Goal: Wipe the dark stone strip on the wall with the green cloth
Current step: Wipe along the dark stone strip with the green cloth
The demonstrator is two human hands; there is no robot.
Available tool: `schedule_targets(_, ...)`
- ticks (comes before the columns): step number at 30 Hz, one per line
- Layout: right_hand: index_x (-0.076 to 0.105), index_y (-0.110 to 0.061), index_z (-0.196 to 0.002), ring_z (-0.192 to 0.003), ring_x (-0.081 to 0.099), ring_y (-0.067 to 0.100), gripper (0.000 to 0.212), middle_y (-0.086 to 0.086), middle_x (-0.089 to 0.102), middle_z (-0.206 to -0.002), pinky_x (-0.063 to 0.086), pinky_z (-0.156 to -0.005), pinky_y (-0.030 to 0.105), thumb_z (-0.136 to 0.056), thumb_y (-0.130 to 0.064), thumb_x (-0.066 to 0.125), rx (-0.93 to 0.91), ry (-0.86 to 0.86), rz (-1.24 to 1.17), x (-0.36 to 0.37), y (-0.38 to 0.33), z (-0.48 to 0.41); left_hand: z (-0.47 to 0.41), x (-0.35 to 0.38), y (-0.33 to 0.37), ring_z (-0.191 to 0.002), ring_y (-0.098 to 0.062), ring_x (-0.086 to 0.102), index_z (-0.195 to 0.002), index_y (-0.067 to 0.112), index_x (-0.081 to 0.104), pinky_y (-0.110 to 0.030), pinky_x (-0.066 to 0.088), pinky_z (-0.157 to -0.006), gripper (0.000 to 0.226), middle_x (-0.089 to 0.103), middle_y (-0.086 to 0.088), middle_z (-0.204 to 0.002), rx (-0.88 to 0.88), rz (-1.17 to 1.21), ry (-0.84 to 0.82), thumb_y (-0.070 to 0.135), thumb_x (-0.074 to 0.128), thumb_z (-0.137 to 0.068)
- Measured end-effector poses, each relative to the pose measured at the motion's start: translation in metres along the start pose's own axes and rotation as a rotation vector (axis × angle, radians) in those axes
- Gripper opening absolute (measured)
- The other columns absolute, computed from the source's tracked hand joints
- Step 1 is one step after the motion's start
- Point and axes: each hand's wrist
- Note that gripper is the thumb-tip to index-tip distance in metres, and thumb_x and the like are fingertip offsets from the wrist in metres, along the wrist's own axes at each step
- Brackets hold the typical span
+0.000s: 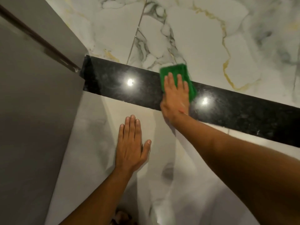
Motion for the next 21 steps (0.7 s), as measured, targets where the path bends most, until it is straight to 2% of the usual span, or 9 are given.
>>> schedule_targets(4,0.009,-0.018,-0.154,-0.149,-0.006,0.026,0.082,0.003,0.007,-0.164,-0.001,-0.121,0.047,-0.083,-0.004,0.046,-0.373,-0.136,0.073,0.005,0.042,0.052,-0.001,0.004,0.018,-0.157,-0.031,0.000,-0.158,0.003,0.005,-0.044,-0.001,-0.127,0.079,0.001,-0.018,-0.168,0.076,0.011,-0.020,0.051,0.024,-0.099)
schedule_targets(5,0.009,-0.019,-0.154,-0.149,-0.007,0.025,0.082,0.002,0.008,-0.164,-0.003,-0.120,0.046,-0.083,-0.003,0.046,-0.387,-0.150,0.075,0.002,0.070,0.073,-0.001,0.003,0.022,-0.157,-0.032,0.000,-0.158,0.001,0.007,-0.045,0.000,-0.127,0.079,0.002,-0.019,-0.168,0.090,0.009,-0.032,0.051,0.023,-0.099)
schedule_targets(7,0.008,-0.019,-0.154,-0.149,-0.003,0.027,0.080,0.002,0.008,-0.164,-0.005,-0.119,0.044,-0.086,-0.004,0.046,-0.172,-0.129,0.056,-0.004,0.114,0.077,0.000,0.003,0.032,-0.157,-0.032,-0.002,-0.158,0.001,0.008,-0.045,-0.001,-0.127,0.078,0.002,-0.020,-0.168,0.102,-0.004,-0.058,0.052,0.020,-0.100)
schedule_targets(10,0.007,-0.015,-0.154,-0.149,0.002,0.031,0.074,0.006,0.008,-0.164,-0.002,-0.119,0.045,-0.090,-0.013,0.044,0.222,-0.006,-0.024,-0.010,0.116,0.035,-0.001,0.009,0.048,-0.157,-0.030,-0.003,-0.158,0.003,0.006,-0.044,-0.002,-0.127,0.077,0.002,-0.019,-0.168,0.147,-0.011,-0.057,0.051,0.019,-0.100)
schedule_targets(11,0.007,-0.015,-0.154,-0.149,0.002,0.032,0.075,0.006,0.008,-0.164,-0.003,-0.118,0.045,-0.090,-0.012,0.045,0.200,-0.001,-0.017,-0.010,0.111,0.034,-0.002,0.012,0.055,-0.157,-0.030,-0.002,-0.158,0.003,0.006,-0.043,-0.001,-0.127,0.077,0.003,-0.019,-0.168,0.176,-0.013,-0.057,0.051,0.020,-0.100)
schedule_targets(15,0.010,-0.019,-0.154,-0.149,-0.001,0.027,0.081,0.003,0.010,-0.163,-0.004,-0.119,0.045,-0.084,-0.001,0.046,-0.196,-0.154,-0.004,-0.001,0.146,0.119,-0.005,0.016,0.085,-0.157,-0.031,0.000,-0.158,0.002,0.008,-0.044,0.001,-0.127,0.080,0.006,-0.020,-0.168,0.271,-0.021,-0.074,0.052,0.025,-0.099)
schedule_targets(17,0.012,-0.021,-0.153,-0.149,0.003,0.028,0.079,0.003,0.014,-0.163,-0.002,-0.119,0.045,-0.085,-0.001,0.047,-0.075,-0.130,-0.008,-0.006,0.191,0.138,-0.007,0.014,0.101,-0.157,-0.032,0.002,-0.158,0.001,0.010,-0.045,0.002,-0.127,0.079,0.008,-0.022,-0.167,0.318,-0.020,-0.081,0.051,0.028,-0.099)
schedule_targets(19,0.016,-0.018,-0.153,-0.149,0.008,0.030,0.071,0.005,0.017,-0.162,0.001,-0.120,0.046,-0.089,-0.007,0.046,0.230,-0.036,-0.035,-0.009,0.215,0.113,-0.010,0.016,0.119,-0.156,-0.032,0.002,-0.158,0.001,0.011,-0.044,0.001,-0.127,0.079,0.009,-0.021,-0.167,0.371,-0.016,-0.082,0.049,0.032,-0.099)
schedule_targets(21,0.015,-0.015,-0.153,-0.149,0.008,0.032,0.068,0.006,0.015,-0.163,0.001,-0.119,0.046,-0.092,-0.013,0.044,0.388,0.024,-0.026,-0.011,0.215,0.081,-0.012,0.022,0.135,-0.157,-0.032,0.001,-0.158,0.001,0.011,-0.043,0.001,-0.127,0.080,0.009,-0.020,-0.168,0.421,-0.024,-0.091,0.050,0.033,-0.099)
Point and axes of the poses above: each hand's wrist, its own z-axis away from the middle knuckle, its own x-axis out of the palm, y = z × x
